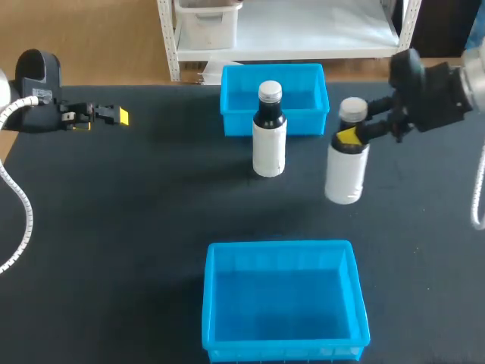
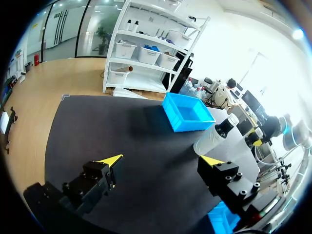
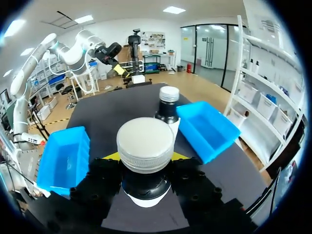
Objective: Pick up the bottle, and place it in the far bin if it is heavy, or in the near bin if it is light.
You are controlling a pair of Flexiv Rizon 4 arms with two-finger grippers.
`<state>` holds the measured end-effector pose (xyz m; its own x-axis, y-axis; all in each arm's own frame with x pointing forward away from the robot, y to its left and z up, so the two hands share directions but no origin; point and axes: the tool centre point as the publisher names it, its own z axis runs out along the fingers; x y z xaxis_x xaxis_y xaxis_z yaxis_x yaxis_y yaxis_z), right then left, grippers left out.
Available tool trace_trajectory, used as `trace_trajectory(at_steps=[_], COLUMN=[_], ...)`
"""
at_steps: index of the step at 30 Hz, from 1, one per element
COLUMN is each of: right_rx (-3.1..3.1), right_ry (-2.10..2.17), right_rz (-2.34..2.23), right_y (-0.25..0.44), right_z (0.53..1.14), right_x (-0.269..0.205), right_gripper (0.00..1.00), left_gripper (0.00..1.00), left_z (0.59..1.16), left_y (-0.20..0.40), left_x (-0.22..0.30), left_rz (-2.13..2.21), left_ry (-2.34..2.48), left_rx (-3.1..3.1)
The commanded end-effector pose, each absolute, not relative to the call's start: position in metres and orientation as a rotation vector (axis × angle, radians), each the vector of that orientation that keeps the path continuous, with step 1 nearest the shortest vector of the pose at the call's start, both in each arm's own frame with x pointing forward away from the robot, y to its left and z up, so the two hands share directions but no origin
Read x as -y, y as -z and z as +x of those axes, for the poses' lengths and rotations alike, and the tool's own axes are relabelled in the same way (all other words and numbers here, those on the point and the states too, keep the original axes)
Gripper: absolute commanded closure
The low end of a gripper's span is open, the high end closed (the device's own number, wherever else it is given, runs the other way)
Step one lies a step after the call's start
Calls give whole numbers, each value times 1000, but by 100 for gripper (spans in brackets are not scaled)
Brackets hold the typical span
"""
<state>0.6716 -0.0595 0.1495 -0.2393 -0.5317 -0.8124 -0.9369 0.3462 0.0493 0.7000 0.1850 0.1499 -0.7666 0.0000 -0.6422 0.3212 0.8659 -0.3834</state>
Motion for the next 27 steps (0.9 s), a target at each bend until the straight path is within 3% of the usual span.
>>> trace_trajectory(at_steps=[1,15,27], right_rx=[-1915,-1927,-1790], right_ry=[-678,-620,-733], right_rz=[-1253,-1272,-1456], right_y=[-161,-202,-238], right_z=[664,655,615], right_x=[81,106,72], right_gripper=[100,100,100], left_gripper=[0,0,0], left_z=[700,700,700], left_y=[-150,-150,-150], left_x=[-185,-185,-185], left_rz=[231,231,231], left_ry=[636,636,636], left_rx=[-2374,-2374,-2374])
